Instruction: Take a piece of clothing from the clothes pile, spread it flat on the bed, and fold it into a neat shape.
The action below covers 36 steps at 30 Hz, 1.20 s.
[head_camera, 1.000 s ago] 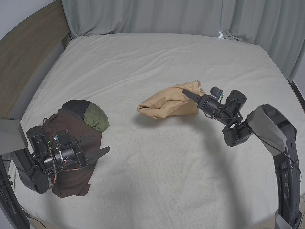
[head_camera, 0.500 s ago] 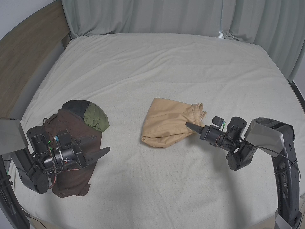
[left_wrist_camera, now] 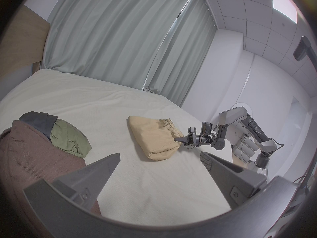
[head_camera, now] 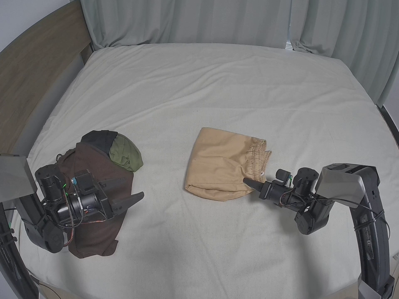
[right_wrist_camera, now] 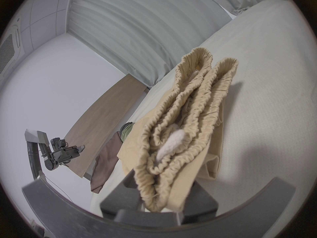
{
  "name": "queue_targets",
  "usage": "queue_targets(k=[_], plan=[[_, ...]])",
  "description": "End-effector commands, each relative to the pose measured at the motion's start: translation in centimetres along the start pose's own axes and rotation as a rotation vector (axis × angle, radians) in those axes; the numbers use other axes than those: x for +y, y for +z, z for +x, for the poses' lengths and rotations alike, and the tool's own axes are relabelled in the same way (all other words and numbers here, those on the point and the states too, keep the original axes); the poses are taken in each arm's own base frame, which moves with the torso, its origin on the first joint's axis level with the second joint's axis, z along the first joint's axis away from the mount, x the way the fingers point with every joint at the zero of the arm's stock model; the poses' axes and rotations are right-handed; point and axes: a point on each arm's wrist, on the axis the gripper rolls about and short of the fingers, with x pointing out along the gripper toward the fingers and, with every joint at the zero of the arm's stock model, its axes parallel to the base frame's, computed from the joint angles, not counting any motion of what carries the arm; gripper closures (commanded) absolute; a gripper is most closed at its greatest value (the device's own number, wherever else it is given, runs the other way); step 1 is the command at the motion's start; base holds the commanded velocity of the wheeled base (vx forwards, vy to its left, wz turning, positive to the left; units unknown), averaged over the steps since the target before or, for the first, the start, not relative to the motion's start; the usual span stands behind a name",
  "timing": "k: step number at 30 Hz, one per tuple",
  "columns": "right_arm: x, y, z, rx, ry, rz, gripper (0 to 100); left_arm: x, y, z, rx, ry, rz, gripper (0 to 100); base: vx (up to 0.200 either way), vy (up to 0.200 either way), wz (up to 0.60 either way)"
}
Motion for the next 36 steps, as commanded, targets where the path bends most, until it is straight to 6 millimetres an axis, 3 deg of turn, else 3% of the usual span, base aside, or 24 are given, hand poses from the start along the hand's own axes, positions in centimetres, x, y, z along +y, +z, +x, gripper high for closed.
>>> queue_targets(k=[1, 5, 11, 13, 15, 17, 22, 26, 30, 34, 36], plan=[[-0.2, -0.4, 0.0, 0.009, -0.002, 0.006, 0, 0.0, 0.0, 0.0, -0.001, 0.000, 0.000, 0, 0.000, 0.000, 0.00], [0.0, -0.4, -0.2, 0.012, -0.007, 0.007, 0, 0.0, 0.1, 0.0, -0.002, 0.000, 0.000, 0, 0.000, 0.000, 0.00], [2.8, 0.1, -2.4, 0.058, -0.010, -0.043, 0, 0.0, 0.2, -0.1, -0.005, 0.001, 0.003, 0, 0.000, 0.000, 0.00], [5.8, 0.7, -3.7, 0.079, 0.012, -0.077, 0, 0.0, 0.2, -0.1, -0.005, 0.003, 0.003, 0, 0.000, 0.000, 0.00], [6.2, 0.9, -3.9, 0.080, 0.013, -0.080, 0, 0.0, 0.2, -0.1, -0.005, 0.001, 0.003, 0, 0.000, 0.000, 0.00], [9.4, 2.5, -5.4, 0.062, 0.049, -0.111, 0, 0.0, 0.2, -0.1, -0.006, 0.003, 0.004, 0, 0.000, 0.000, 0.00], [12.2, 5.4, -6.1, -0.015, 0.100, -0.165, 0, 0.0, 0.2, 0.0, -0.007, 0.001, 0.007, 0, 0.000, 0.000, 0.00], [12.1, 6.6, -4.8, -0.058, 0.127, -0.184, 0, 0.0, 0.2, 0.0, -0.007, 0.001, 0.007, 0, 0.000, 0.000, 0.00], [9.8, 5.6, -3.0, -0.048, 0.114, -0.149, 0, 0.0, 0.2, 0.0, -0.006, 0.001, 0.006, 0, 0.000, 0.000, 0.00], [9.2, 5.6, -2.3, -0.053, 0.116, -0.129, 0, 0.0, 0.2, 0.0, -0.007, 0.001, 0.007, 0, 0.000, 0.000, 0.00], [7.7, 5.4, -0.8, -0.063, 0.120, -0.093, 0, 0.0, 0.2, 0.0, -0.005, 0.001, 0.005, 0, 0.000, 0.000, 0.00]])
